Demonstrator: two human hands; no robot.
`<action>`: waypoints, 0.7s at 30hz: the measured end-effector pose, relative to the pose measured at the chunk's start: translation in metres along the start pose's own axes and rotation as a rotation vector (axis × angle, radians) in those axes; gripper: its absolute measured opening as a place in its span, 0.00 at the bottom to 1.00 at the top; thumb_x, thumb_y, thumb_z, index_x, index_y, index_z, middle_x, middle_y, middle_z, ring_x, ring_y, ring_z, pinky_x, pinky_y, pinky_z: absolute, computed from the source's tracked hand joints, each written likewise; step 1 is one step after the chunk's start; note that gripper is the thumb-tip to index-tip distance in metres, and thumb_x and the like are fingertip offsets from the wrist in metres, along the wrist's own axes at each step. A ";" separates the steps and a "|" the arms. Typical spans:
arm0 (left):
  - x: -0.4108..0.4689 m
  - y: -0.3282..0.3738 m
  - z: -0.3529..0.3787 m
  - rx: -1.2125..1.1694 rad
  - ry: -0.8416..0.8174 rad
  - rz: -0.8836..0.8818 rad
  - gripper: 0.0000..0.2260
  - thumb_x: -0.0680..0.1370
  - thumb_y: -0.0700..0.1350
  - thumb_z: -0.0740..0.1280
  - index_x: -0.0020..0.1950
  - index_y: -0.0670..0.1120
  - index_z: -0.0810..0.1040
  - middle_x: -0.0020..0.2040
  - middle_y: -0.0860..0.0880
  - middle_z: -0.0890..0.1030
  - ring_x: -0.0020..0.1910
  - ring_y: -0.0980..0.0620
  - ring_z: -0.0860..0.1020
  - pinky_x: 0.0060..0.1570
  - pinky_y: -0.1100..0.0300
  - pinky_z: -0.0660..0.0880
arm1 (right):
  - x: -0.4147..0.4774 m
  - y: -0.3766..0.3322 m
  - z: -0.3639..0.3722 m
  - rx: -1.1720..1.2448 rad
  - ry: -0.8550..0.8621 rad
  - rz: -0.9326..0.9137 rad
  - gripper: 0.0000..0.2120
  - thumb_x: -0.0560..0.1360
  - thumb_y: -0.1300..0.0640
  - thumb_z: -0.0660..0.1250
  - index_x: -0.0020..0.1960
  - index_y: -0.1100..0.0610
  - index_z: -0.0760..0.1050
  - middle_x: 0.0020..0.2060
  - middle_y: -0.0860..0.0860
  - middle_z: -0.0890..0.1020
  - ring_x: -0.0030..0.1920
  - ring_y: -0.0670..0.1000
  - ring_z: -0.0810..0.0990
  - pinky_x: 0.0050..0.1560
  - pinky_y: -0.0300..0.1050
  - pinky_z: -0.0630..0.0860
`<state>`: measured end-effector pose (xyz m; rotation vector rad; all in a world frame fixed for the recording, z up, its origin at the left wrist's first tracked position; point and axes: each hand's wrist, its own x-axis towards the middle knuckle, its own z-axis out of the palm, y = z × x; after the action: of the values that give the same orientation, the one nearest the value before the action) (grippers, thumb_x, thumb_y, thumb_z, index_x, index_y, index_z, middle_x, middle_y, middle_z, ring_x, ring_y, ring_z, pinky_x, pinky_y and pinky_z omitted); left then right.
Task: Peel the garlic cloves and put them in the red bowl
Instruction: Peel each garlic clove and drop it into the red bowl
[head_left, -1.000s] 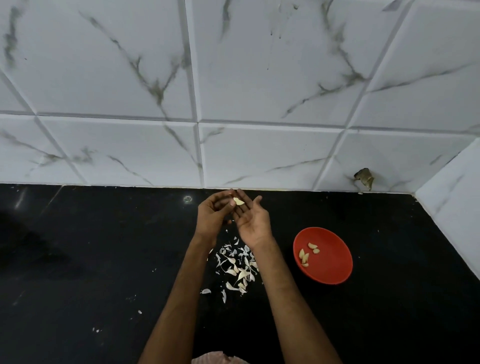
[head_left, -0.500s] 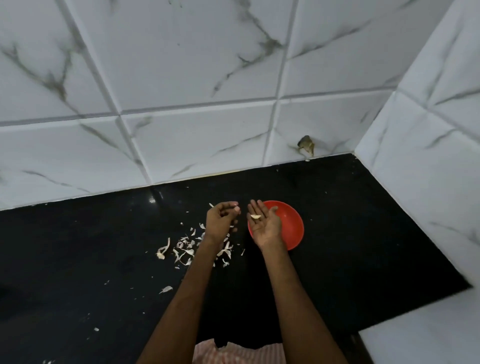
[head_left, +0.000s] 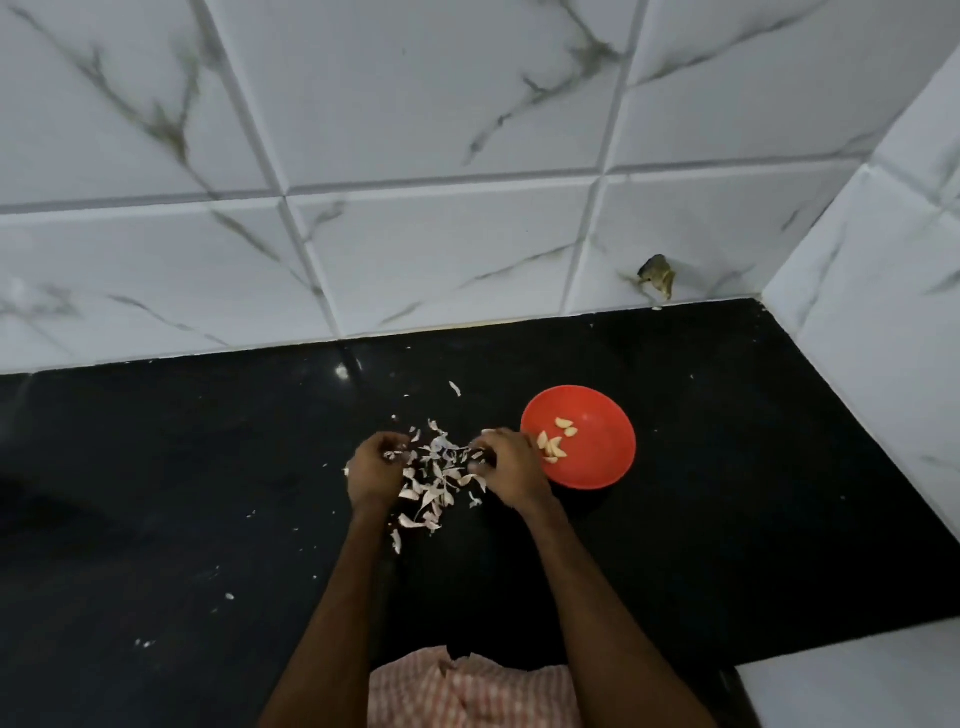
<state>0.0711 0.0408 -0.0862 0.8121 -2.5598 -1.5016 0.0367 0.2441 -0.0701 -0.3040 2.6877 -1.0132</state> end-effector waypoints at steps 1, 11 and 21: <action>-0.002 -0.009 -0.004 0.037 -0.039 0.017 0.12 0.73 0.38 0.76 0.50 0.54 0.82 0.48 0.53 0.84 0.48 0.52 0.83 0.53 0.52 0.80 | -0.001 0.001 0.008 -0.172 -0.022 -0.019 0.15 0.76 0.52 0.73 0.62 0.51 0.80 0.62 0.49 0.79 0.66 0.49 0.75 0.79 0.53 0.53; -0.019 -0.038 0.002 0.291 -0.188 0.134 0.09 0.72 0.42 0.77 0.50 0.49 0.83 0.54 0.50 0.79 0.49 0.51 0.81 0.49 0.53 0.78 | -0.011 -0.038 0.036 -0.270 -0.228 -0.064 0.24 0.75 0.51 0.74 0.69 0.54 0.73 0.64 0.53 0.73 0.64 0.56 0.75 0.63 0.51 0.73; -0.012 -0.045 -0.012 0.045 -0.179 0.052 0.04 0.78 0.42 0.73 0.45 0.51 0.85 0.40 0.55 0.86 0.43 0.58 0.84 0.49 0.59 0.80 | -0.003 -0.048 0.059 -0.247 -0.119 -0.062 0.07 0.80 0.60 0.67 0.57 0.59 0.78 0.57 0.54 0.78 0.59 0.57 0.80 0.57 0.49 0.75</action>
<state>0.1029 0.0198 -0.1150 0.6364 -2.7270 -1.5736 0.0625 0.1734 -0.0800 -0.4813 2.7084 -0.6550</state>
